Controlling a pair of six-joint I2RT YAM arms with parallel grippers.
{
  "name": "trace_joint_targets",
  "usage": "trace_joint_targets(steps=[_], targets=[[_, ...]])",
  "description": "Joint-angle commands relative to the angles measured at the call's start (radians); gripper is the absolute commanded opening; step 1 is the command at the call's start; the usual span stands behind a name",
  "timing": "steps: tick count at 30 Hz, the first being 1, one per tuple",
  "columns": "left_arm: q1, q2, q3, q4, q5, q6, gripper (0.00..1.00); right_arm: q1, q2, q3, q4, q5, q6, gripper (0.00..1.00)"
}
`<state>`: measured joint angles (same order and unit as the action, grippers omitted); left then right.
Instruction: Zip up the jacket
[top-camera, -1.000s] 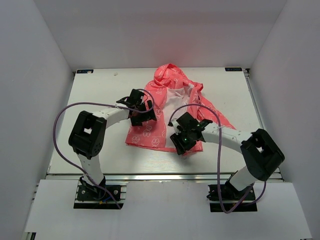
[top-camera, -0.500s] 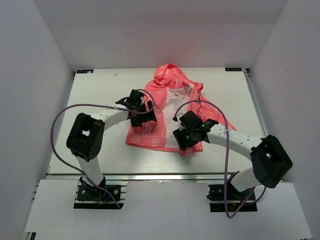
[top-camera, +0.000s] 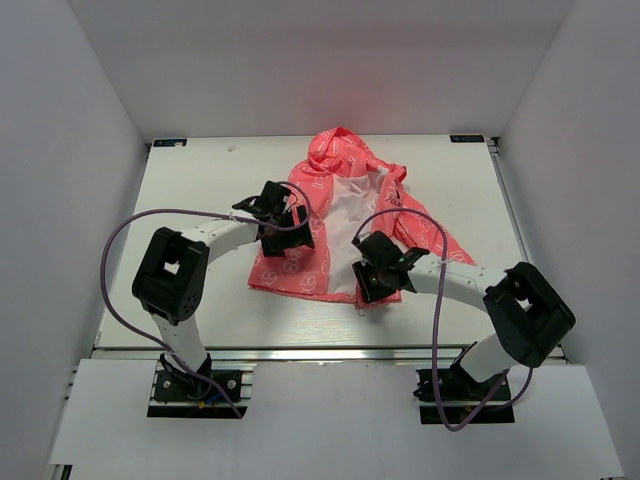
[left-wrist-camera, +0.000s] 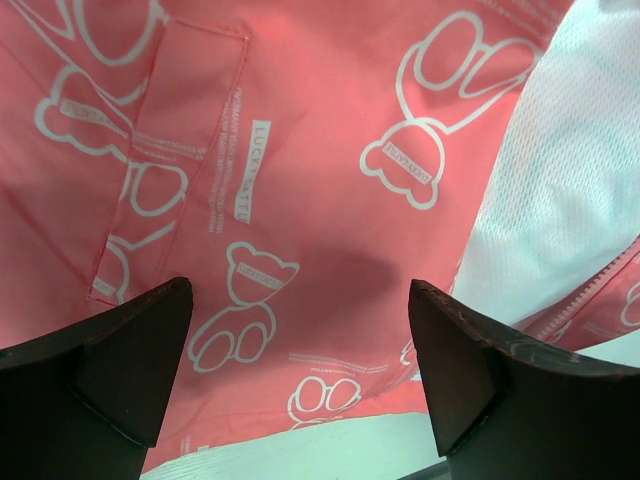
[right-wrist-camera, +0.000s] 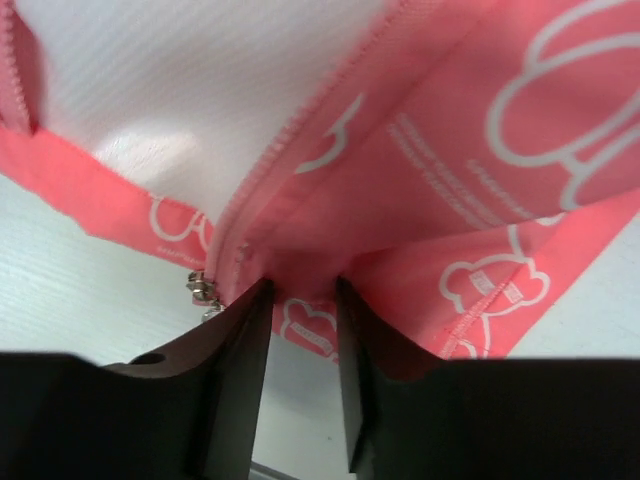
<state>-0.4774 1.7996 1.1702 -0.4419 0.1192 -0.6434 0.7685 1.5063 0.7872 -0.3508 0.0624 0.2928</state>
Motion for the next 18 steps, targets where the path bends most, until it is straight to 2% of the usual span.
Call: trace_joint_targets(steps=[1,3,6,11,14,18], targets=[[-0.009,-0.063,0.035,-0.032,-0.004,0.022,0.98,0.021,0.048,-0.059,0.056,0.045,0.072,0.36],[-0.012,-0.063,0.048,-0.043,-0.007,0.025,0.98,0.029,0.040,-0.062,0.052,0.076,0.080,0.25],[-0.023,-0.074,0.068,-0.041,0.013,0.042,0.98,0.029,-0.012,-0.063,0.047,0.083,0.074,0.00],[-0.061,-0.086,0.109,-0.043,0.040,0.103,0.98,0.029,-0.113,-0.022,0.003,0.094,0.033,0.00],[-0.078,-0.088,0.129,-0.029,0.134,0.151,0.98,0.029,-0.136,0.032,-0.062,0.093,0.016,0.00],[-0.101,-0.080,0.121,0.083,0.347,0.202,0.98,0.026,-0.196,0.066,-0.106,0.085,-0.006,0.00]])
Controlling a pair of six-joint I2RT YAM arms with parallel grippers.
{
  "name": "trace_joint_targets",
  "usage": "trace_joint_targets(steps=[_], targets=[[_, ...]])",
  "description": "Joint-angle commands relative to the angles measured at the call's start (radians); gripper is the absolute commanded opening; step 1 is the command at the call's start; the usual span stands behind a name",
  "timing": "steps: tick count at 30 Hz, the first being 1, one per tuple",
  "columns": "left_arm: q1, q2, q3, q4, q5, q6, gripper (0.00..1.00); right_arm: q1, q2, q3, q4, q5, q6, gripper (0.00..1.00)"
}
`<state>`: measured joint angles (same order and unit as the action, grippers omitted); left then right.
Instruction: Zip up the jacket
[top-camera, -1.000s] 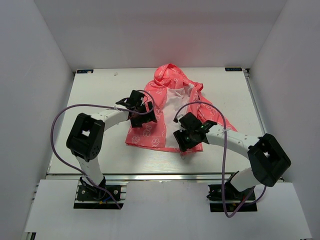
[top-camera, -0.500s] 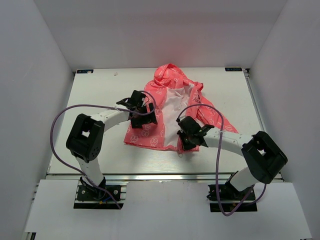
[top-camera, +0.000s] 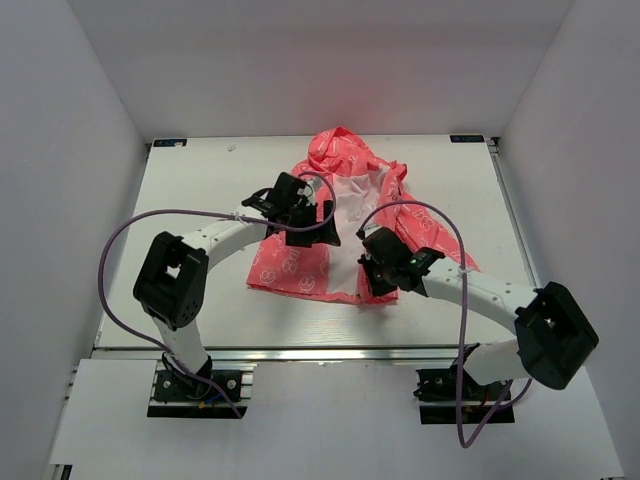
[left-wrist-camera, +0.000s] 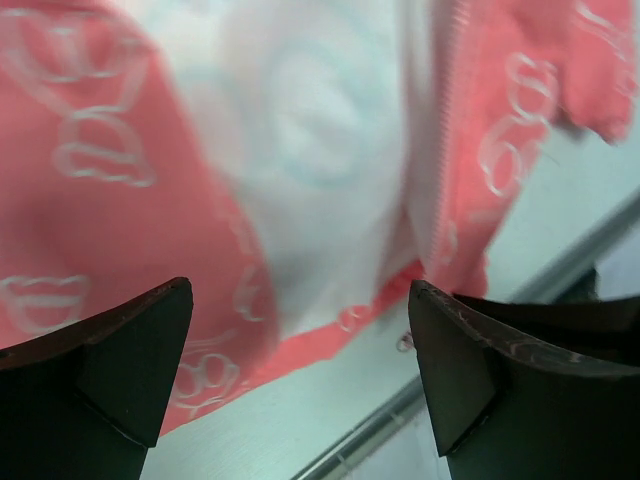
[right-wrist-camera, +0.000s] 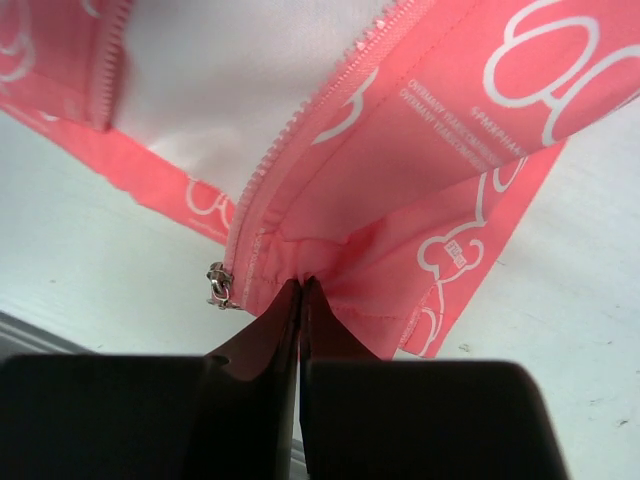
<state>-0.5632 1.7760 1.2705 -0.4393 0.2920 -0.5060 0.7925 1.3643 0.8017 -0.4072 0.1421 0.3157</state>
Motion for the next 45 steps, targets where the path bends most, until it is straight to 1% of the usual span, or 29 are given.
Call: trace_joint_targets(steps=[1,3,4,5,8,10,12,13,14,16,17,19,20,22,25,26,27,29,30,32,33,34,35,36,38,39,41,42,45], targets=[[-0.015,-0.041,0.014,0.097,0.238,0.067,0.98,-0.006,-0.068,0.056,-0.050,-0.004,-0.035,0.00],[-0.015,-0.017,0.018,0.139,0.280,0.064,0.98,-0.013,-0.106,0.057,-0.042,-0.048,-0.050,0.00],[-0.015,0.008,0.023,0.152,0.329,0.063,0.97,-0.022,-0.117,0.050,-0.036,-0.061,-0.059,0.00],[-0.015,0.019,0.030,0.190,0.358,0.057,0.96,-0.027,-0.132,0.048,-0.027,-0.096,-0.067,0.00],[-0.017,0.059,0.030,0.293,0.470,0.020,0.91,-0.050,-0.134,0.048,-0.021,-0.134,-0.072,0.00],[-0.021,0.075,0.030,0.327,0.496,0.008,0.87,-0.061,-0.133,0.056,-0.027,-0.134,-0.064,0.00],[-0.029,0.100,0.038,0.333,0.512,0.009,0.87,-0.064,-0.142,0.063,-0.012,-0.134,-0.064,0.00],[-0.032,0.111,0.038,0.339,0.522,0.006,0.84,-0.070,-0.148,0.063,-0.005,-0.134,-0.061,0.00],[-0.033,0.132,0.041,0.344,0.532,0.003,0.83,-0.073,-0.159,0.062,0.004,-0.166,-0.053,0.00],[-0.038,0.155,0.050,0.343,0.568,-0.003,0.82,-0.079,-0.168,0.060,0.022,-0.174,-0.049,0.00],[-0.038,0.163,0.052,0.362,0.585,-0.014,0.79,-0.079,-0.169,0.060,0.025,-0.176,-0.046,0.00],[-0.044,0.181,0.049,0.385,0.618,-0.025,0.77,-0.084,-0.171,0.060,0.037,-0.168,-0.041,0.00],[-0.049,0.184,0.047,0.405,0.628,-0.035,0.73,-0.084,-0.174,0.059,0.041,-0.164,-0.041,0.00],[-0.055,0.197,0.056,0.402,0.665,-0.028,0.72,-0.088,-0.176,0.070,0.038,-0.150,-0.043,0.00],[-0.055,0.197,0.046,0.432,0.691,-0.032,0.55,-0.093,-0.186,0.071,0.045,-0.148,-0.049,0.00],[-0.055,0.198,0.047,0.459,0.705,-0.037,0.35,-0.093,-0.189,0.067,0.051,-0.148,-0.052,0.00],[-0.055,0.200,0.047,0.479,0.719,-0.048,0.26,-0.095,-0.189,0.065,0.051,-0.148,-0.052,0.00],[-0.055,0.212,0.049,0.520,0.757,-0.078,0.02,-0.101,-0.189,0.059,0.053,-0.148,-0.049,0.00],[-0.055,0.214,0.047,0.531,0.763,-0.089,0.00,-0.102,-0.189,0.059,0.051,-0.148,-0.037,0.00],[-0.055,0.218,0.032,0.588,0.789,-0.129,0.00,-0.111,-0.194,0.048,0.059,-0.148,-0.012,0.00],[-0.055,0.215,0.023,0.608,0.797,-0.143,0.00,-0.114,-0.195,0.042,0.074,-0.148,0.002,0.03],[-0.055,0.214,0.014,0.635,0.805,-0.185,0.00,-0.118,-0.202,0.036,0.079,-0.148,0.019,0.09],[-0.055,0.208,-0.008,0.693,0.805,-0.209,0.00,-0.121,-0.203,0.025,0.080,-0.148,0.034,0.17],[-0.055,0.203,-0.019,0.720,0.805,-0.229,0.00,-0.122,-0.206,0.018,0.085,-0.148,0.048,0.36],[-0.055,0.192,-0.046,0.790,0.783,-0.288,0.00,-0.121,-0.220,-0.004,0.093,-0.156,0.071,0.42],[-0.055,0.188,-0.055,0.807,0.774,-0.302,0.00,-0.121,-0.228,-0.013,0.099,-0.156,0.077,0.50],[-0.056,0.171,-0.088,0.865,0.741,-0.338,0.00,-0.121,-0.249,-0.035,0.117,-0.156,0.095,0.57],[-0.056,0.165,-0.097,0.875,0.728,-0.345,0.00,-0.122,-0.255,-0.039,0.123,-0.154,0.100,0.65],[-0.058,0.155,-0.128,0.924,0.702,-0.384,0.00,-0.122,-0.266,-0.061,0.134,-0.148,0.108,0.72]])
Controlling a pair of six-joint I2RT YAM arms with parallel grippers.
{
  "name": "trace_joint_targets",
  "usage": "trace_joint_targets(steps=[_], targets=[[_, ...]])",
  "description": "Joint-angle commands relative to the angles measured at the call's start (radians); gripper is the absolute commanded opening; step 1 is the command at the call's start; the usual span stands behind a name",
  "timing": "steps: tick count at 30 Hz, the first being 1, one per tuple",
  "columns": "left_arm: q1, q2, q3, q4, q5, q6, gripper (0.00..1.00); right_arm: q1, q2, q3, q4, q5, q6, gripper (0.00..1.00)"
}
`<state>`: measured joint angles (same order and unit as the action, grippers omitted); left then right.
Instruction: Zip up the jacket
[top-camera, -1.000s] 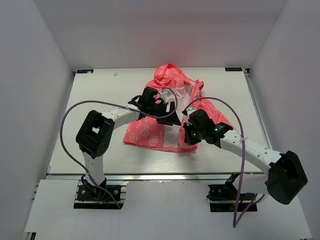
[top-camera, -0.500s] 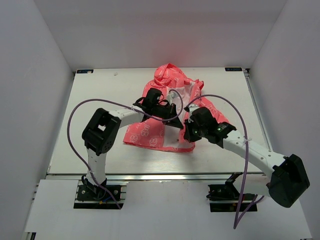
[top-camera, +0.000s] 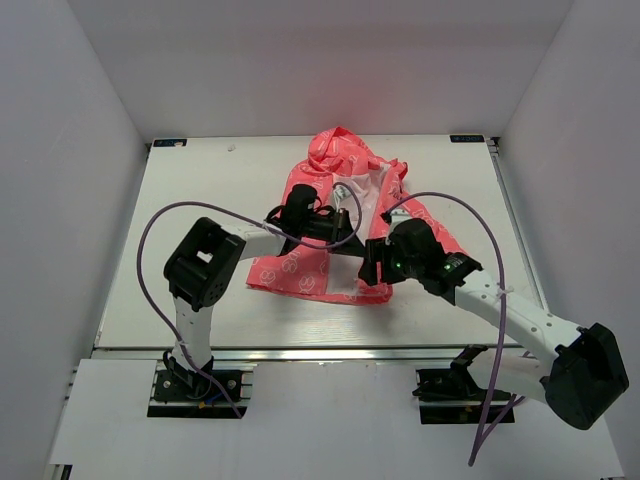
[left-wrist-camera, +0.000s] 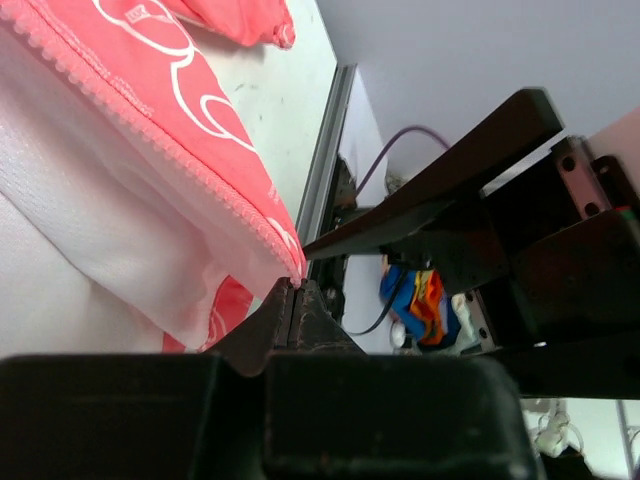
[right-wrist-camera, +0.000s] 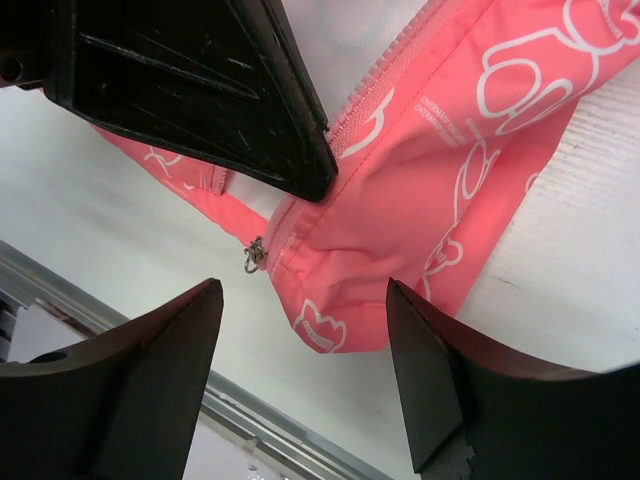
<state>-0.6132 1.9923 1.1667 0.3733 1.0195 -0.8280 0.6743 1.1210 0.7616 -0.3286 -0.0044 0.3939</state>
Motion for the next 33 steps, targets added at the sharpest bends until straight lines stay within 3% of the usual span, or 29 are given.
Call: trace_joint_targets(steps=[1,16,21,30,32,33], targets=[[-0.008,-0.062,-0.032,0.156,-0.029,-0.094,0.00,-0.004,-0.021,-0.022,0.062,-0.002,0.034,0.72],[-0.037,-0.041,-0.081,0.363,-0.125,-0.273,0.00,-0.093,0.043,-0.054,0.106,-0.128,0.095,0.61],[-0.043,-0.049,-0.082,0.343,-0.165,-0.269,0.00,-0.094,0.033,-0.057,0.126,-0.134,0.089,0.40],[-0.043,-0.069,-0.085,0.267,-0.209,-0.218,0.00,-0.096,-0.007,-0.059,0.114,-0.131,0.077,0.47],[-0.045,-0.070,-0.081,0.247,-0.216,-0.206,0.00,-0.096,-0.012,-0.062,0.120,-0.129,0.076,0.31],[-0.043,-0.070,-0.078,0.245,-0.216,-0.201,0.00,-0.096,-0.012,-0.062,0.122,-0.137,0.071,0.29]])
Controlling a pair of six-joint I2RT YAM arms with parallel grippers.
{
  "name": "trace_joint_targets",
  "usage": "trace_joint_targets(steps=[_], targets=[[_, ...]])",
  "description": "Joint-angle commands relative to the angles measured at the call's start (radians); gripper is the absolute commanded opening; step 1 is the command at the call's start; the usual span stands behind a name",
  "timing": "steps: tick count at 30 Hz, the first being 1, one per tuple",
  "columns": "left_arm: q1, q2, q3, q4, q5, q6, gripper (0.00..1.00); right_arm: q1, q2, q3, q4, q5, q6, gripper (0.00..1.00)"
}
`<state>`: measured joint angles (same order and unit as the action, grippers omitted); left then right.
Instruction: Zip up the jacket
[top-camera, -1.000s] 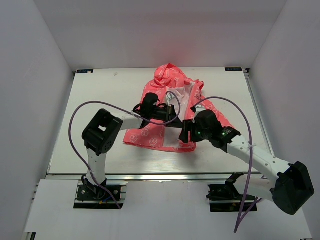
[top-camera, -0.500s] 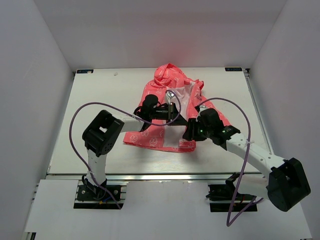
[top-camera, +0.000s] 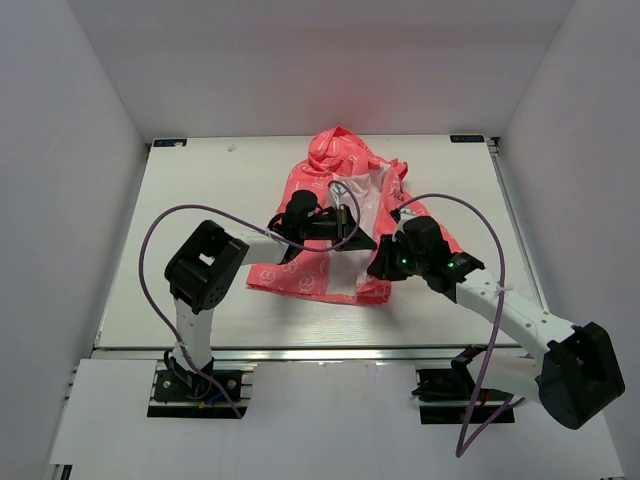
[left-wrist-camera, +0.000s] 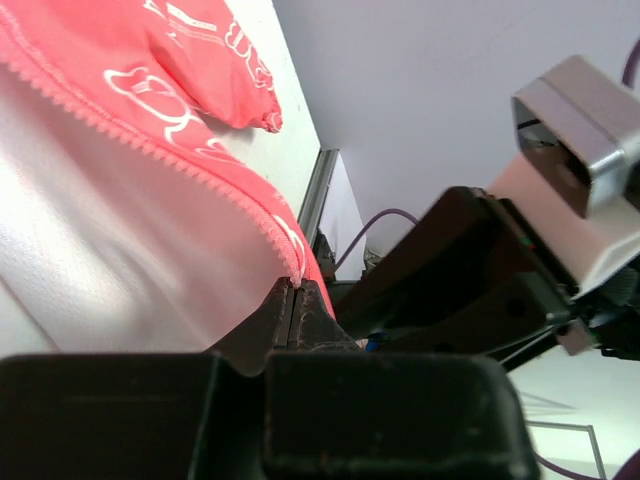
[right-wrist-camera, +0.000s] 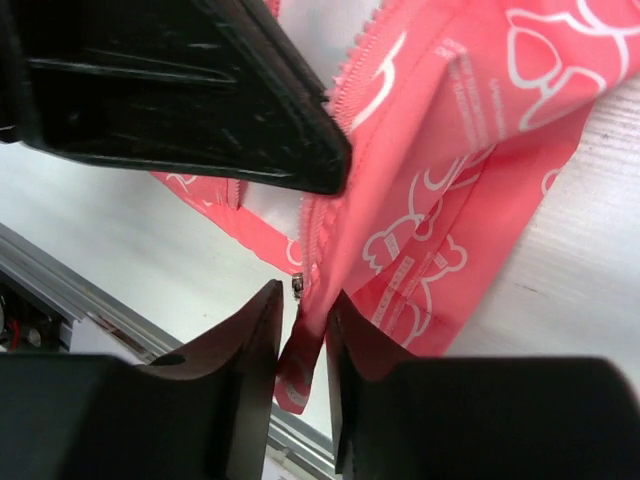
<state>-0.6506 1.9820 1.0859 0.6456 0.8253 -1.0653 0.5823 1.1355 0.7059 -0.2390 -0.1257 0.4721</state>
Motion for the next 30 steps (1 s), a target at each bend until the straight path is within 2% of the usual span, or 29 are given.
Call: trace_joint_targets(steps=[1,4,5,9,11,12,13,14,15,16,17,18,21,26,30], targets=[[-0.007,-0.058,0.005,-0.029,-0.022,0.037,0.00,-0.006,-0.025,-0.006,0.033,-0.018,-0.007,0.27],[-0.009,-0.058,0.008,-0.032,-0.020,0.041,0.00,-0.006,-0.017,-0.002,0.030,-0.019,-0.007,0.15],[-0.007,-0.058,0.008,-0.037,-0.020,0.042,0.00,-0.004,-0.014,0.000,0.027,-0.017,-0.007,0.02],[-0.007,-0.064,0.014,-0.057,-0.012,0.057,0.00,-0.006,-0.014,0.003,0.024,-0.011,-0.010,0.00],[-0.007,-0.071,0.052,-0.134,-0.006,0.096,0.02,-0.006,-0.014,0.003,0.024,-0.006,-0.013,0.00],[-0.007,-0.078,0.071,-0.273,-0.008,0.170,0.16,-0.007,-0.014,0.003,0.024,-0.011,-0.018,0.00],[-0.007,-0.087,0.086,-0.356,-0.021,0.213,0.69,-0.010,-0.016,0.004,0.015,-0.009,-0.021,0.00],[-0.007,-0.119,0.107,-0.448,-0.075,0.264,0.78,-0.016,-0.016,0.009,0.007,-0.005,-0.026,0.00],[-0.007,-0.139,0.108,-0.609,-0.124,0.347,0.82,-0.021,-0.017,0.012,-0.002,-0.006,-0.032,0.00],[-0.007,-0.162,0.108,-0.689,-0.187,0.382,0.91,-0.028,-0.016,0.015,-0.017,-0.009,-0.036,0.00],[-0.007,-0.199,0.115,-0.772,-0.310,0.425,0.92,-0.039,-0.013,0.020,-0.029,-0.011,-0.052,0.00],[-0.007,-0.216,0.124,-0.922,-0.378,0.480,0.92,-0.044,-0.011,0.023,-0.040,-0.021,-0.062,0.00],[-0.007,-0.259,0.146,-1.142,-0.582,0.548,0.98,-0.055,-0.002,0.036,-0.077,-0.029,-0.098,0.00],[-0.009,-0.235,0.143,-1.319,-0.692,0.611,0.97,-0.055,0.030,0.076,-0.141,-0.046,-0.148,0.00],[-0.029,-0.221,0.117,-1.364,-0.725,0.634,0.87,-0.055,0.053,0.098,-0.172,-0.051,-0.196,0.00]])
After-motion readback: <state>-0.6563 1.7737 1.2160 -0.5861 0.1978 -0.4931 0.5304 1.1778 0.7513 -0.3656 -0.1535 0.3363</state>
